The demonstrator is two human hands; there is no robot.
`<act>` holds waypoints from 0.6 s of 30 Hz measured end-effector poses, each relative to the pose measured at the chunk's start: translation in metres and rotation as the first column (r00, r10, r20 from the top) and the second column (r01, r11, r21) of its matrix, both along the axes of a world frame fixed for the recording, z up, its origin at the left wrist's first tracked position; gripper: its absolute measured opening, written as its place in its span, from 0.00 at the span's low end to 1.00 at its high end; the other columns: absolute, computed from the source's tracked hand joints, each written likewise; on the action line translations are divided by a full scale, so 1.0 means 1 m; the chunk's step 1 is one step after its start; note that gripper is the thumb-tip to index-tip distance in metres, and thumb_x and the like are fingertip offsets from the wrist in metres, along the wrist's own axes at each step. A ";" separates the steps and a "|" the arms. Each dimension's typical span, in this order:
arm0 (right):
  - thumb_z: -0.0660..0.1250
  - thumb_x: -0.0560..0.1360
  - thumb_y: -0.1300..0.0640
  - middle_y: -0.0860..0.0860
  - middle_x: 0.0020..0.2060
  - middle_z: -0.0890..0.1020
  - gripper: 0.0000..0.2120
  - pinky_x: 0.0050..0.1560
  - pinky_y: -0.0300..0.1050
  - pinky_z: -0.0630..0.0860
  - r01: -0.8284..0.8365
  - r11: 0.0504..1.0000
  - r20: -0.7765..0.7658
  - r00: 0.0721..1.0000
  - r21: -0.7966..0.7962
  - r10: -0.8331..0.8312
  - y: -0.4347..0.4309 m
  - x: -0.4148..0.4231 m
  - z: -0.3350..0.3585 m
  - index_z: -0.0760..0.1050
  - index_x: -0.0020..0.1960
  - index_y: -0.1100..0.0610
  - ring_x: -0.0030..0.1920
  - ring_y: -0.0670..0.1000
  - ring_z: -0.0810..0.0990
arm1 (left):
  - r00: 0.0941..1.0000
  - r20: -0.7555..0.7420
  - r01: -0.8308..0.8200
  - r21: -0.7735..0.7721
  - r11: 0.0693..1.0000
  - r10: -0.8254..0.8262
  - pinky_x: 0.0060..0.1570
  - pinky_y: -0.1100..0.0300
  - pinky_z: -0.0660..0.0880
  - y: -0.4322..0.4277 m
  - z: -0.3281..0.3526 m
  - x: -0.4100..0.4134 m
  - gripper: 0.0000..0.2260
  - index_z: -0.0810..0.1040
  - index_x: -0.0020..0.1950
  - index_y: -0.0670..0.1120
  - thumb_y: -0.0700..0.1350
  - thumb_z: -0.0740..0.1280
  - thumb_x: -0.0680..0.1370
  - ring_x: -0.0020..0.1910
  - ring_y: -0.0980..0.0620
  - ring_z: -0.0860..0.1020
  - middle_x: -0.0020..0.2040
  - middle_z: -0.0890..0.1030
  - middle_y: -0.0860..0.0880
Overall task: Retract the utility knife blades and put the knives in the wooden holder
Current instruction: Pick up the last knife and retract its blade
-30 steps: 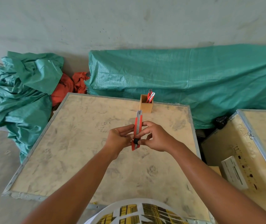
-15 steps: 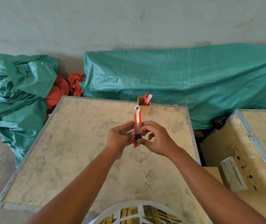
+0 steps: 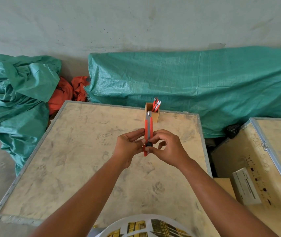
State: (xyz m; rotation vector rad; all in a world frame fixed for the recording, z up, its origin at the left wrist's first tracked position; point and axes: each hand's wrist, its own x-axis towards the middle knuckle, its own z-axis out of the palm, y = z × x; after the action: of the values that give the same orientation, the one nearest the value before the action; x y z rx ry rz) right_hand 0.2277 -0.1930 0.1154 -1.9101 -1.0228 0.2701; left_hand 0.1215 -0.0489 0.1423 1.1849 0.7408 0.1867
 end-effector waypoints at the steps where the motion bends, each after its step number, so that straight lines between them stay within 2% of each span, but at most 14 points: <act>1: 0.82 0.67 0.53 0.47 0.49 0.84 0.13 0.40 0.42 0.82 0.020 1.000 0.004 1.000 0.005 -0.020 0.001 -0.001 -0.001 0.83 0.47 0.56 0.47 0.47 0.82 | 1.000 -0.005 0.001 0.004 1.000 -0.001 0.51 0.43 0.82 0.000 -0.001 0.000 0.17 0.81 0.63 0.42 0.31 0.69 0.76 0.48 0.43 0.87 0.60 0.84 0.46; 3: 0.82 0.67 0.51 0.47 0.50 0.84 0.14 0.40 0.41 0.83 0.031 0.999 -0.001 1.000 0.014 -0.031 0.002 -0.001 -0.002 0.83 0.48 0.56 0.47 0.47 0.83 | 1.000 -0.020 0.007 0.011 1.000 -0.007 0.51 0.44 0.83 0.000 -0.003 0.003 0.17 0.81 0.63 0.43 0.31 0.68 0.76 0.49 0.43 0.86 0.59 0.84 0.47; 5: 0.80 0.69 0.51 0.47 0.52 0.85 0.14 0.42 0.42 0.84 0.045 0.998 -0.064 0.997 0.041 -0.042 0.001 0.001 -0.003 0.84 0.52 0.55 0.48 0.47 0.84 | 1.000 -0.023 0.016 0.014 1.000 -0.016 0.48 0.48 0.84 0.002 -0.004 0.005 0.17 0.81 0.63 0.43 0.31 0.68 0.77 0.48 0.44 0.87 0.58 0.85 0.48; 8: 0.75 0.75 0.54 0.46 0.57 0.85 0.13 0.48 0.48 0.86 0.127 0.991 -0.127 0.985 0.049 -0.120 0.003 0.011 -0.006 0.83 0.60 0.52 0.51 0.46 0.84 | 0.999 -0.002 0.038 0.029 0.999 -0.038 0.39 0.56 0.83 0.006 -0.005 0.009 0.17 0.82 0.62 0.43 0.30 0.68 0.76 0.45 0.47 0.87 0.55 0.85 0.50; 10: 0.73 0.77 0.56 0.46 0.58 0.85 0.13 0.49 0.51 0.86 0.169 0.985 -0.159 0.974 0.046 -0.160 0.008 0.021 -0.010 0.83 0.61 0.50 0.51 0.45 0.84 | 0.998 -0.006 0.063 0.053 0.997 -0.062 0.38 0.59 0.82 0.009 -0.008 0.015 0.17 0.82 0.61 0.44 0.30 0.68 0.76 0.45 0.48 0.87 0.55 0.85 0.50; 16: 0.73 0.77 0.60 0.46 0.56 0.86 0.14 0.49 0.55 0.86 0.230 0.972 -0.199 0.956 0.051 -0.216 0.027 0.062 -0.013 0.84 0.61 0.50 0.51 0.47 0.85 | 0.990 -0.022 0.142 0.148 0.979 -0.140 0.44 0.53 0.84 0.023 -0.019 0.052 0.18 0.84 0.59 0.46 0.29 0.69 0.75 0.48 0.46 0.87 0.57 0.86 0.47; 18: 0.73 0.77 0.61 0.47 0.55 0.87 0.14 0.49 0.57 0.85 0.245 0.967 -0.214 0.950 0.063 -0.227 0.036 0.080 -0.015 0.84 0.60 0.50 0.51 0.48 0.86 | 0.987 -0.020 0.160 0.180 0.971 -0.159 0.48 0.48 0.84 0.031 -0.022 0.070 0.18 0.84 0.59 0.47 0.29 0.68 0.76 0.49 0.46 0.87 0.56 0.86 0.46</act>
State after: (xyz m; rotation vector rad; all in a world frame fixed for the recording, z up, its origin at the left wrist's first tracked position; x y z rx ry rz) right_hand 0.3073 -0.1573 0.1001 -1.8591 -0.6510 0.2724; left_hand 0.1913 -0.0175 0.1198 1.4132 0.6394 0.1188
